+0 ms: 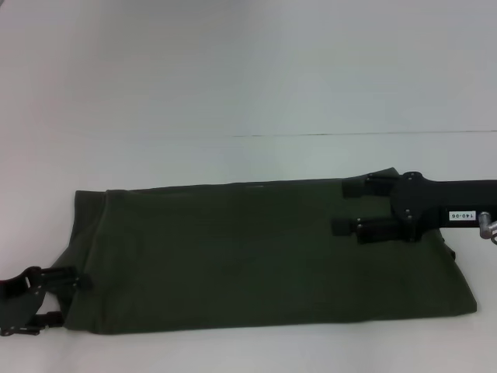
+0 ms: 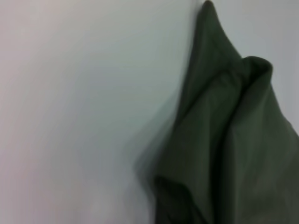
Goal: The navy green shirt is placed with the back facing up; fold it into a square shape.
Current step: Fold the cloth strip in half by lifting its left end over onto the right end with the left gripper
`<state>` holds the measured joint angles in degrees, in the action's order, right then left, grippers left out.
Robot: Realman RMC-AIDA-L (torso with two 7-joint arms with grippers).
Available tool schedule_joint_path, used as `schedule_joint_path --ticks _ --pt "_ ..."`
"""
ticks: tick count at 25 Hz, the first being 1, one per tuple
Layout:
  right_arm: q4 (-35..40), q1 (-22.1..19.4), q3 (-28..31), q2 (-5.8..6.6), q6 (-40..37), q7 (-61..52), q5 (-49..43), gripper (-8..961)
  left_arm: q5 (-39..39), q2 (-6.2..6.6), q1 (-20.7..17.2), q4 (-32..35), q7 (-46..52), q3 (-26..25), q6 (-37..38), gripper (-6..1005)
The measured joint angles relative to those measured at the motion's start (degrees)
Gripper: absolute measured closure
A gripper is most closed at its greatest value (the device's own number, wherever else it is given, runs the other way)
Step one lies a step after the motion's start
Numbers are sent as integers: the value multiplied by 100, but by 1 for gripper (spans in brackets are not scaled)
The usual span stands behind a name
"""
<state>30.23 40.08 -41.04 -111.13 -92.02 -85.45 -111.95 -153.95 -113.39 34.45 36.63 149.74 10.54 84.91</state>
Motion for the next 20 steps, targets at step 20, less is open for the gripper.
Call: schedule_joint_path --ticks 20 --pt "13 12 26 13 -1 20 18 75 16 56 212 -438 290 82 -209 94"
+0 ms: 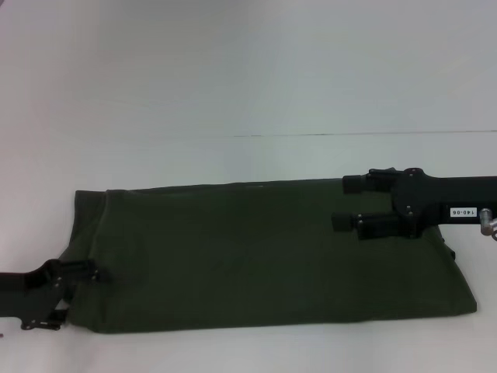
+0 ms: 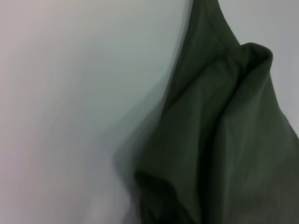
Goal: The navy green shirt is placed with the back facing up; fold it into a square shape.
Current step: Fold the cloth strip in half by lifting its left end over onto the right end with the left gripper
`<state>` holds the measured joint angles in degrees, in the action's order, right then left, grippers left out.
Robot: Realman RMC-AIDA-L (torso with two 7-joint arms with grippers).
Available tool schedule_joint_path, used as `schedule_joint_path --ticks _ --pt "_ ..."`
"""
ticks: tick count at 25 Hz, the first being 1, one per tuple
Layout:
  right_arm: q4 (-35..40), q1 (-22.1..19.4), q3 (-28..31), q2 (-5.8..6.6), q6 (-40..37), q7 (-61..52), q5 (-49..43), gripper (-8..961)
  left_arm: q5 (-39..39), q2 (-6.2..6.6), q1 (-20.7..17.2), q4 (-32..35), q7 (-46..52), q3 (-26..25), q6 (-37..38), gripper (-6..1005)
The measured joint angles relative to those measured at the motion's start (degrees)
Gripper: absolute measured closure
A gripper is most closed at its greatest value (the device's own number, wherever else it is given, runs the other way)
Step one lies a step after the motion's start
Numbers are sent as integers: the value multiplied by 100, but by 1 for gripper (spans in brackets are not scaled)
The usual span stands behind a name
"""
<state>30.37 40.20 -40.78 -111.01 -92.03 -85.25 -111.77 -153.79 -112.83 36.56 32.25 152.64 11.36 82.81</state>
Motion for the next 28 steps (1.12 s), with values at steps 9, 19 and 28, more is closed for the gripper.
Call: schedule_joint_path --ticks 9,19,28 --pt "63 -21 75 1 -40 -2 6 79 2 41 64 -53 20 42 -8 110" --pt "66 -22 99 10 -52 -25 7 83 -6 30 51 -62 12 70 -14 198" --pt "66 -22 114 10 -53 -13 7 87 -10 12 53 -62 -49 90 -30 396"
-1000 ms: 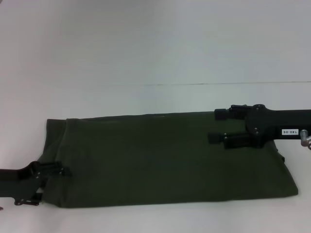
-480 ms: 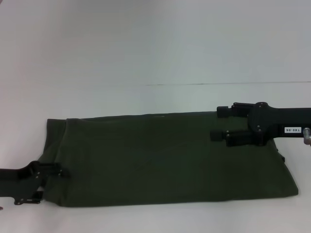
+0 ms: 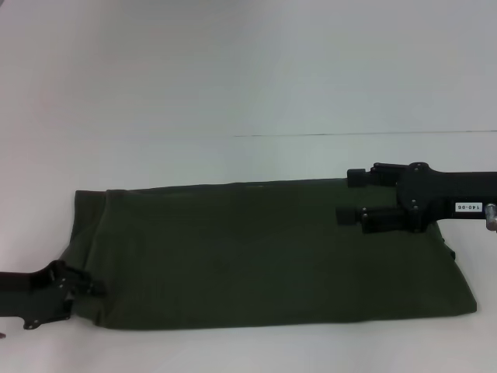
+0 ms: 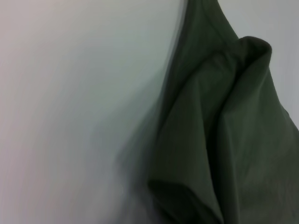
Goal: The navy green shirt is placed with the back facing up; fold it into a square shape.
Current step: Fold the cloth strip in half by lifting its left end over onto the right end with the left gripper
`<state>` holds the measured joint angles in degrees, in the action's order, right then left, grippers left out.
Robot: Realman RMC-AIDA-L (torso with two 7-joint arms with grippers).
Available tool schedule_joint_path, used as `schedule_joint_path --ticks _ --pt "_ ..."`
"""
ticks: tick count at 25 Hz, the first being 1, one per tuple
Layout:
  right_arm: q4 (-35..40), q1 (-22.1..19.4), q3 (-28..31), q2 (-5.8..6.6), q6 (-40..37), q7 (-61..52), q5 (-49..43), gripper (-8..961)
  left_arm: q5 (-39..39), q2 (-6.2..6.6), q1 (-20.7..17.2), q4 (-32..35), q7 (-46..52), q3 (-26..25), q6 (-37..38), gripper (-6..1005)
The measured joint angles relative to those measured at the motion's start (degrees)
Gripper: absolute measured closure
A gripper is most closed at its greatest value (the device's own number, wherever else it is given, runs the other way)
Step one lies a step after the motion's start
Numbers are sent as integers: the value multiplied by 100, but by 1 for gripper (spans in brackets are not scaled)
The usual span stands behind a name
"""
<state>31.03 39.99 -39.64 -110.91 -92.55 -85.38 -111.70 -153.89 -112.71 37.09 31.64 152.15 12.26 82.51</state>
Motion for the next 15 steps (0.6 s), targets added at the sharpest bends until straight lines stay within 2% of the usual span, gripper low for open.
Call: schedule_joint_path --ticks 7,9,15 --pt "0 0 0 -11 -37 11 3 90 -14 1 44 18 -272 258 -142 661" --pt "0 0 0 -21 -38 12 4 91 -3 7 53 20 -275 258 -141 833" --pt "0 -37 0 -31 -42 12 8 94 -7 12 51 82 -341 256 -148 909"
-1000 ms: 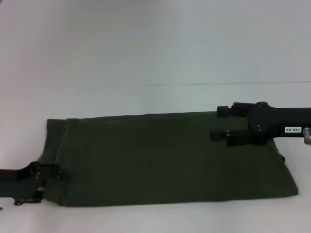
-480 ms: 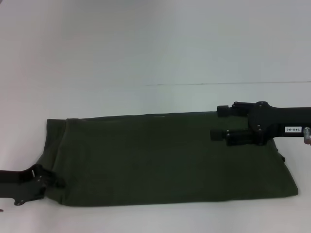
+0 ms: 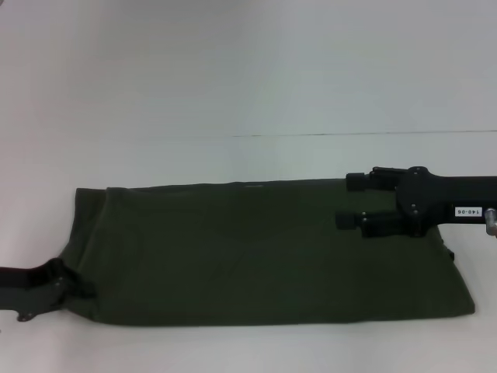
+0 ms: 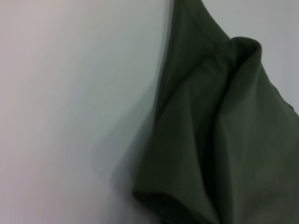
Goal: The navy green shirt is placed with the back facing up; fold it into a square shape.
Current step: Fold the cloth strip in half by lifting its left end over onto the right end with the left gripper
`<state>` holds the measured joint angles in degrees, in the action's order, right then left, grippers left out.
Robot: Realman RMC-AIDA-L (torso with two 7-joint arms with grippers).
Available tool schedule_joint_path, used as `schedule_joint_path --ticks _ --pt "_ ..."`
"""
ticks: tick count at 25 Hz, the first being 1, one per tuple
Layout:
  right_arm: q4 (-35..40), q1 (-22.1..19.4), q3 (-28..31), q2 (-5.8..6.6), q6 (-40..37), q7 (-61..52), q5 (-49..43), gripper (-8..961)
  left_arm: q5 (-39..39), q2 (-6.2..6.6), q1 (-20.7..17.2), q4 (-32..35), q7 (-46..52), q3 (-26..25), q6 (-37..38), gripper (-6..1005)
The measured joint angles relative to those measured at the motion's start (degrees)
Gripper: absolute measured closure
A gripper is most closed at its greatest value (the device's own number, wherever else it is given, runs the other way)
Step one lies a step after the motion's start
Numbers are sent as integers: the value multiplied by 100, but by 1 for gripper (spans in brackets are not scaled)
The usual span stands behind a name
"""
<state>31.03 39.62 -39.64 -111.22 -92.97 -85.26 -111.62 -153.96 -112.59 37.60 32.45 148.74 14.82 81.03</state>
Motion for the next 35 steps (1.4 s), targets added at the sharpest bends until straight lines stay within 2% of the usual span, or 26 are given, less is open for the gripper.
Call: schedule_joint_path --ticks 10,20,22,24,25,26,28,31,35 --pt "0 -116 116 24 8 -46 1 98 8 109 -434 896 -139 -98 98 910" --pt "0 -386 386 87 204 -53 -9 102 124 167 -662 1227 -637 -503 188 910" --pt "0 -455 509 88 288 -54 -4 103 438 167 -648 1191 -854 -549 276 910" --pt "0 -532 690 88 368 -36 -3 104 1079 168 -612 1093 -1185 -552 505 909" --pt "0 -575 796 88 410 -23 -2 104 1805 168 -535 951 -1500 -499 807 909" --pt "1 -606 863 89 439 -20 -2 105 1805 168 -535 951 -1500 -499 807 909" --pt "1 -691 1003 105 534 -13 -1 105 2582 167 -352 761 -1779 -348 1194 910" --pt "4 -822 1190 144 705 -13 0 107 3169 55 -17 666 -1908 30 1552 910" --pt "7 -994 1450 198 833 -11 -1 108 3518 -305 434 621 -1935 647 1684 910"
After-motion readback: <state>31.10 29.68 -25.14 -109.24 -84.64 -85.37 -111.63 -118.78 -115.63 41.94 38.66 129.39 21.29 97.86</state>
